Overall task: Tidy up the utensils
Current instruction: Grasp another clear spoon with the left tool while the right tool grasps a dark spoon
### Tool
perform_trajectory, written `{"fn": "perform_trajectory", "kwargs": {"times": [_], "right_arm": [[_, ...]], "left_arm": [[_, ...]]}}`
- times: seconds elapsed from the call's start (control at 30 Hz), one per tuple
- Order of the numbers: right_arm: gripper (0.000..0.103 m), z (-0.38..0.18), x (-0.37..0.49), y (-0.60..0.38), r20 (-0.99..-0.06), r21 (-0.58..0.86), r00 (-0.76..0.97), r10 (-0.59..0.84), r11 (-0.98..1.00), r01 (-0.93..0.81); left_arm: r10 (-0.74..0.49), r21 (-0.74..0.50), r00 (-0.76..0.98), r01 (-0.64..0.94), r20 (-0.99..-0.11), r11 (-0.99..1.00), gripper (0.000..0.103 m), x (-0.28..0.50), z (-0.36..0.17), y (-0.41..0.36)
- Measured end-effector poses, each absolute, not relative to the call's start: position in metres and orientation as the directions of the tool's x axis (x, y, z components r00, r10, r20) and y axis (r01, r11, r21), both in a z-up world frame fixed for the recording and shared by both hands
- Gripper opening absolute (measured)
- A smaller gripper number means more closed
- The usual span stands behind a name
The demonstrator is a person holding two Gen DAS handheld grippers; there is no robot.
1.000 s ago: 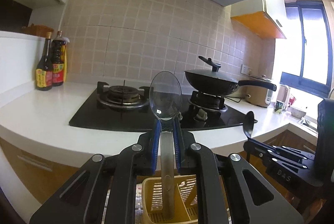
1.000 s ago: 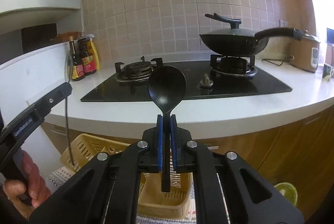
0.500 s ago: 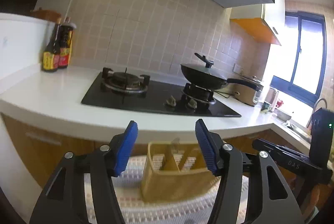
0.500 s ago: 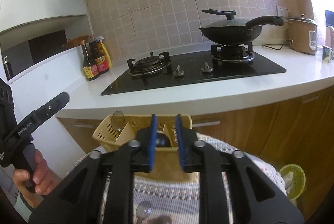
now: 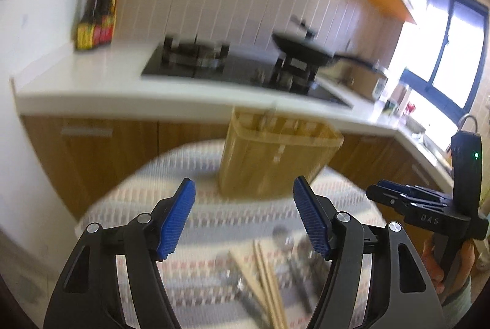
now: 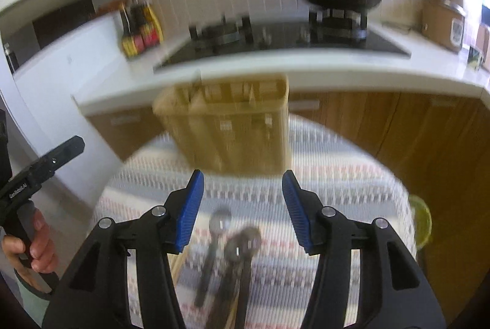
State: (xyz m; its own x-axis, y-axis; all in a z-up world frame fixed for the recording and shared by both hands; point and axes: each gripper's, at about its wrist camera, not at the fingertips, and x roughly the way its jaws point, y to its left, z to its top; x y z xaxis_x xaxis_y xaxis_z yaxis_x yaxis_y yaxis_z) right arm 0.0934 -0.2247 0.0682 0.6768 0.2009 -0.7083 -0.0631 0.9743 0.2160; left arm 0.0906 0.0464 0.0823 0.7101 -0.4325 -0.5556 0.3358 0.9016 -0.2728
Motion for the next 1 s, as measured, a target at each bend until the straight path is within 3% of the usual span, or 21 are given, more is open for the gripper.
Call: {"fn": "perform_trajectory", "kwargs": {"times": [0.13,0.2,0.33,0.43,0.6,0.67,0.9,1.0], "right_arm": [[0.049,0.035,0.096,-0.222,-0.789,0.251,0.568,0.233,0.967,-0.049],[0.037,0.017,0.096,-0.221,-0.822,0.256,0.517,0.239,0.966,-0.038],[0.034,-0.011,0.094,-0.23,-0.856,0.286,0.451,0.252,0.958,0.008],[0.03,-0.026,0.093,-0.23,-0.872,0.304,0.406,0.271,0.953,0.016],[0.03,-0.037,0.1,-0.219,-0.881,0.318,0.367,0.299,0.948,-0.008],[0.029,-0.038,0.104,-0.217,-0.884,0.317,0.359,0.3,0.948,-0.014],[0.01,-0.046,0.109,-0.203,-0.898,0.277,0.342,0.275,0.96,-0.044],[0.01,-0.045,0.107,-0.207,-0.89,0.292,0.353,0.288,0.955,-0.043]], "left_arm": [[-0.428,-0.304,0.605,0.302,-0.672,0.903,0.06,0.096,0.045,0.053],[-0.428,-0.315,0.541,0.293,-0.724,0.903,0.057,0.097,0.021,0.053],[-0.424,-0.326,0.45,0.281,-0.786,0.903,0.053,0.097,-0.014,0.05],[-0.411,-0.316,0.411,0.281,-0.814,0.906,0.049,0.097,-0.033,0.045],[-0.413,-0.317,0.365,0.295,-0.834,0.901,0.035,0.093,-0.049,0.033],[-0.402,-0.304,0.363,0.297,-0.841,0.905,0.035,0.091,-0.053,0.029],[-0.343,-0.233,0.382,0.304,-0.858,0.924,0.035,0.091,-0.053,0.011],[-0.304,-0.185,0.384,0.318,-0.872,0.93,0.04,0.093,-0.052,-0.002]]}}
